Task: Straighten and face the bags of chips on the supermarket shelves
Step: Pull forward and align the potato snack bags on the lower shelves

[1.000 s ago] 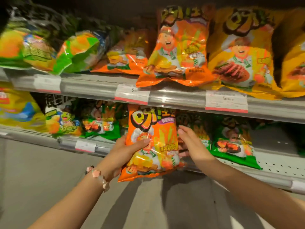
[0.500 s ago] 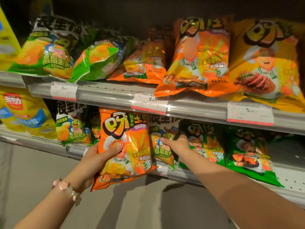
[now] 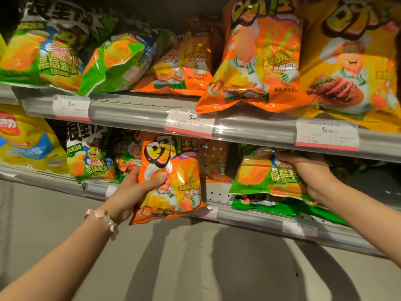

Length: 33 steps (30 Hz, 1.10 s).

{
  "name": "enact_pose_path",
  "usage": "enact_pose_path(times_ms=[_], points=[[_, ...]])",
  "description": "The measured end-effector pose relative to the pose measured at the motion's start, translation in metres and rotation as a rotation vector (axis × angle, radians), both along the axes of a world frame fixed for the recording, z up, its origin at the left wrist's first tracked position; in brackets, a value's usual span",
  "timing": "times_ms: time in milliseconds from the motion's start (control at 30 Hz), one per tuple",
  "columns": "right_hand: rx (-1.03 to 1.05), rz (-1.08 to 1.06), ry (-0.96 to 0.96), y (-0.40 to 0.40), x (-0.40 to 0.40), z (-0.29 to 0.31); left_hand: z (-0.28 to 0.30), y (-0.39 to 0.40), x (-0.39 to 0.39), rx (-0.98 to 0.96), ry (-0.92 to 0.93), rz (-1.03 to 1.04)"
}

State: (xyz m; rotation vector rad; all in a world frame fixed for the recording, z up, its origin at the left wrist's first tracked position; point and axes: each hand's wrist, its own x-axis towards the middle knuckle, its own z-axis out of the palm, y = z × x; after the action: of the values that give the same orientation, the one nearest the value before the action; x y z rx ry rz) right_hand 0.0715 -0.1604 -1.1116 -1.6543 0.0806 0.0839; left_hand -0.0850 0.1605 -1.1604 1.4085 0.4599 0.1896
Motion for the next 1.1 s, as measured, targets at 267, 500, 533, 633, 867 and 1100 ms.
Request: enact_pose_path(times_ms=[267,500,533,633,867,1100], points=[[0.032,-0.022,-0.065,-0.041,0.006,-0.005,-0.019,-0.037,0.072,0.074,0.004,0.003],[-0.059,0.028,-0.064,-0.057,0.006,-0.014,-0.035,-0.055,0.101,0.232,0.033,0.033],[-0.057,0.036,-0.059,-0.058,0.005,-0.016,-0.038,-0.055,0.1,0.259,0.03,0.057],[-0.05,0.044,-0.033,-0.056,0.005,-0.018,-0.042,-0.053,0.098,0.253,0.032,0.062],[-0.007,0.035,-0.035,-0.042,0.002,-0.023,-0.037,-0.034,0.091,0.833,0.053,0.517],[0.009,0.056,-0.028,-0.038,-0.003,-0.019,-0.04,-0.004,0.1,0.983,0.56,0.481]])
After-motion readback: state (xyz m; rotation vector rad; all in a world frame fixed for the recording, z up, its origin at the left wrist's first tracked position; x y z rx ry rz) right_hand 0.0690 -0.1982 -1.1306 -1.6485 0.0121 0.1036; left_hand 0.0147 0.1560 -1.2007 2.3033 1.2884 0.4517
